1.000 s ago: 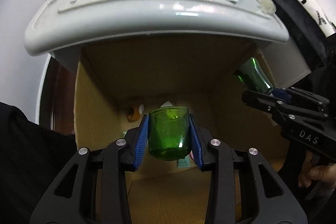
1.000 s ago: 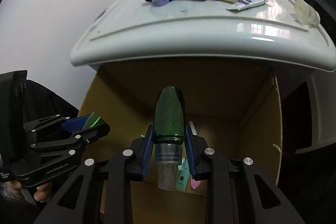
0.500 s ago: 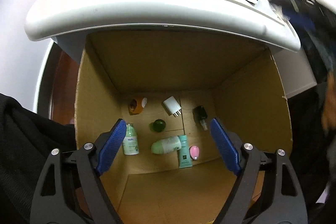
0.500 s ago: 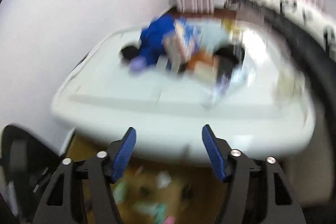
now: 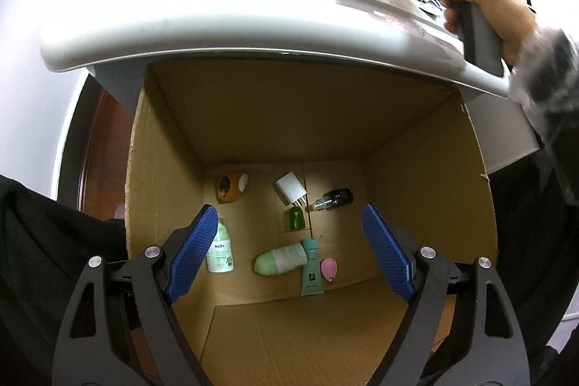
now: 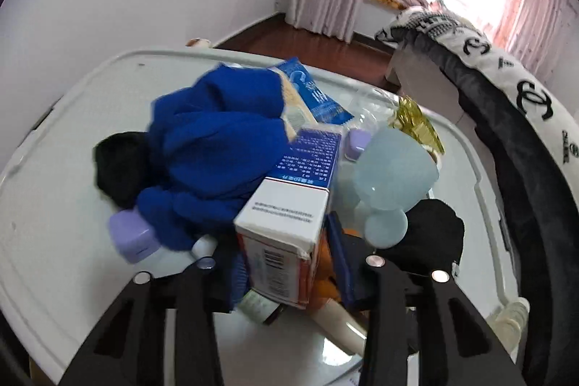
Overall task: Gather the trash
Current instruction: 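Grasp the medicine box with the right tool while the left tool grasps the blue cloth, then carry the medicine box and blue cloth over the box and open both tools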
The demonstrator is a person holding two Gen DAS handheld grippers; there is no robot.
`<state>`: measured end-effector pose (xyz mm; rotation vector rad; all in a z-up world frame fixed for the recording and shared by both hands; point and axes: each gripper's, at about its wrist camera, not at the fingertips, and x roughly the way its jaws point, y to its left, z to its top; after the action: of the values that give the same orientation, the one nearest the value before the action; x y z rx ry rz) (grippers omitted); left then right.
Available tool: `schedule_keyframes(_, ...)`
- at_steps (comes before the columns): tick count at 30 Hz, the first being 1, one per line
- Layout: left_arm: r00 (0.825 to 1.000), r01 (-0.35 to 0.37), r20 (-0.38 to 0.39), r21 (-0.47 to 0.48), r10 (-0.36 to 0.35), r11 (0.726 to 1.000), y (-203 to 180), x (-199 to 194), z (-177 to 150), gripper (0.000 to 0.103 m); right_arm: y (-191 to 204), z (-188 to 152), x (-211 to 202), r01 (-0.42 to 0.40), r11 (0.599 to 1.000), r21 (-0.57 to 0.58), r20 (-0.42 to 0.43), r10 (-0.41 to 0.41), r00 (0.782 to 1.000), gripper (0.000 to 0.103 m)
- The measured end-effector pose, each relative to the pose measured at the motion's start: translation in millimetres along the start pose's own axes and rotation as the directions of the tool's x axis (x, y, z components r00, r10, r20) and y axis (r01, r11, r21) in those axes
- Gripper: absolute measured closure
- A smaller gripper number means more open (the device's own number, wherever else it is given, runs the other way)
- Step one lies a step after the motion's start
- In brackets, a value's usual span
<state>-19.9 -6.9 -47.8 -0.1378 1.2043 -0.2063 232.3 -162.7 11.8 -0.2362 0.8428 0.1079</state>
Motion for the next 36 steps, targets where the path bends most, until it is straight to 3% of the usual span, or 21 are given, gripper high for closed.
schedule_keyframes(3, 1.000, -0.008, 0.016, 0.010, 0.008, 1.000, -1.7, -3.5, 0.5, 0.023, -13.1, -3.4, -19.3, -0.045, 0.998, 0.050, 0.014, 0.045, 0.999, 0.074)
schedule_keyframes(9, 0.998, 0.015, 0.062, 0.023, -0.016, 1.000, -8.2, -15.3, 23.9, 0.023, -56.0, -23.4, -99.2, -0.171, 0.980, 0.100, 0.106, 0.160, 0.981, 0.074)
schedule_keyframes(11, 0.995, -0.002, 0.104, 0.030, -0.001, 1.000, -16.4, -21.8, 47.8, 0.023, -71.5, -33.5, -117.2, -0.197, 0.973, 0.118, 0.134, 0.181, 0.974, 0.074)
schedule_keyframes(15, 0.980, -0.033, 0.200, 0.050, 0.023, 0.998, -37.2, -24.5, 128.4, 0.023, -107.9, -61.7, -126.4, -0.236, 0.947, 0.218, 0.181, 0.199, 0.963, 0.074)
schedule_keyframes(17, 0.971, -0.075, 0.234, 0.069, 0.057, 0.995, -47.4, -20.6, 167.5, 0.019, -122.3, -70.0, -119.2, -0.249, 0.925, 0.288, 0.160, 0.210, 0.965, 0.074)
schedule_keyframes(19, 0.956, -0.140, 0.271, 0.081, 0.114, 0.987, -61.1, -11.9, 212.0, 0.017, -134.6, -70.5, -118.9, -0.302, 0.893, 0.334, 0.185, 0.252, 0.950, 0.074)
schedule_keyframes(21, 0.946, -0.182, 0.290, 0.109, 0.144, 0.977, -73.4, -2.1, 245.0, 0.016, -141.2, -69.3, -126.7, -0.290, 0.899, 0.329, 0.213, 0.228, 0.950, 0.074)
schedule_keyframes(23, 0.940, -0.218, 0.293, 0.118, 0.176, 0.969, -82.0, 11.4, 269.9, 0.016, -145.0, -68.5, -129.0, -0.306, 0.891, 0.335, 0.230, 0.238, 0.944, 0.074)
schedule_keyframes(27, 0.950, -0.245, 0.228, 0.112, 0.216, 0.963, -87.3, 52.9, 305.6, 0.016, -144.4, -65.7, -127.3, -0.343, 0.876, 0.340, 0.234, 0.274, 0.933, 0.074)
schedule_keyframes(28, 0.945, -0.264, 0.227, 0.105, 0.236, 0.959, -86.2, 62.9, 309.0, 0.017, -142.6, -65.0, -127.3, -0.345, 0.878, 0.332, 0.233, 0.278, 0.932, 0.074)
schedule_keyframes(30, 0.929, -0.299, 0.263, 0.115, 0.261, 0.947, -83.9, 71.0, 306.4, 0.042, -139.1, -65.6, -128.7, -0.352, 0.882, 0.315, 0.234, 0.287, 0.929, 0.074)
schedule_keyframes(32, 0.919, -0.300, 0.301, 0.116, 0.254, 0.947, -83.4, 65.1, 301.0, 0.056, -136.5, -64.9, -127.0, -0.352, 0.884, 0.307, 0.230, 0.290, 0.929, 0.074)
schedule_keyframes(34, 0.921, -0.252, 0.332, 0.115, 0.202, 0.961, -82.7, 44.7, 294.1, 0.062, -134.6, -64.3, -124.8, -0.346, 0.886, 0.307, 0.222, 0.287, 0.932, 0.074)
schedule_keyframes(36, 0.910, -0.247, 0.371, 0.126, 0.186, 0.961, -87.1, 18.6, 285.8, 0.063, -135.6, -63.8, -124.2, -0.343, 0.886, 0.312, 0.224, 0.282, 0.933, 0.074)
